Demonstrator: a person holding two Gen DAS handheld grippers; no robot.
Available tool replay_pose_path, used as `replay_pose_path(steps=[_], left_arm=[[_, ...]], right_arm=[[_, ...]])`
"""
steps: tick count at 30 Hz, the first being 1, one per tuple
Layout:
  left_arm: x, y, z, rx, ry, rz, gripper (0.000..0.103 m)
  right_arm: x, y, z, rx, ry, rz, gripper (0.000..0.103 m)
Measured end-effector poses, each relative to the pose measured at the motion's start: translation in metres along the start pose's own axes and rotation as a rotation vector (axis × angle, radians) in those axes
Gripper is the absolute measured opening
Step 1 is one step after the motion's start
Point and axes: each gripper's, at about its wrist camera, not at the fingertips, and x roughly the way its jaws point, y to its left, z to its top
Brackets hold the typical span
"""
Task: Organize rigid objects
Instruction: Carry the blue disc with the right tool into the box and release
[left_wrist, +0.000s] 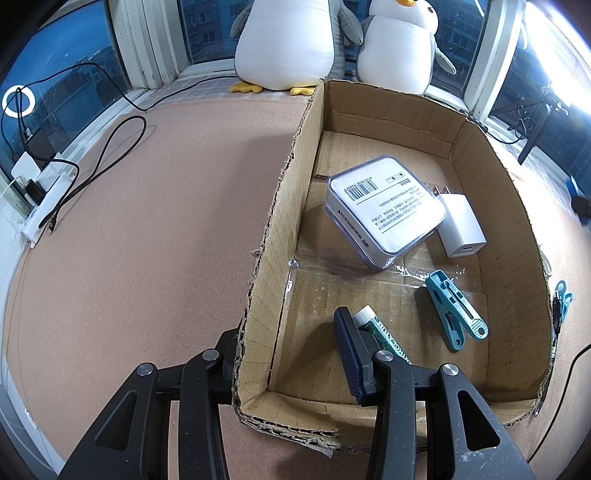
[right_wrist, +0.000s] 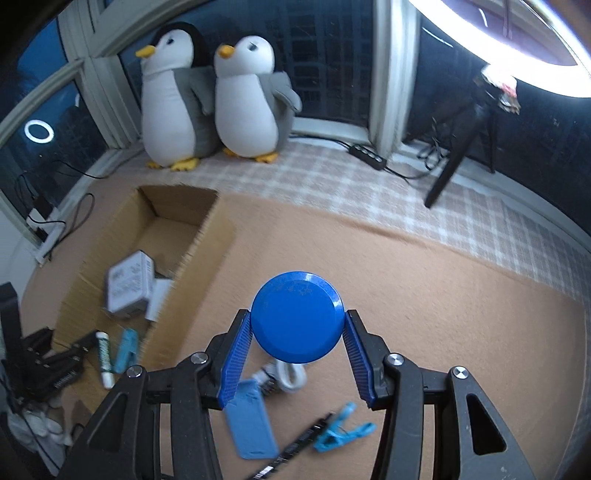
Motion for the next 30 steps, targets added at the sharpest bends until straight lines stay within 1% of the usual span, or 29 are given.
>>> replay_pose_path(steps=[4,9,14,23,30], left_arm=[[0.000,0.000,0.000,0.000,0.000,0.000,0.045],[0.000,0.000,0.000,0.000,0.000,0.000,0.045],[0.000,0.000,0.000,-0.001,-0.001,0.000,0.045],[0.000,0.000,-0.001,0.000,-0.001,0.000,0.045],[0.000,0.000,-0.001,0.000,0.000,-0.001,0.045]], right_arm=[[-0.001,0.027,0.012,-0.026,-0.025,0.050,0.046],[0.005,0.059,0.022,-0.055,-0.033,0.089,0.046],[0.016,0.087,0.024,-0.100,-0.025,0.102,0.046],[0.038,0.115,0.022,-0.147,0.015,0.110,0.046],[0.055,0.125,0.018,-0.164,0.053,0.108,0.046]])
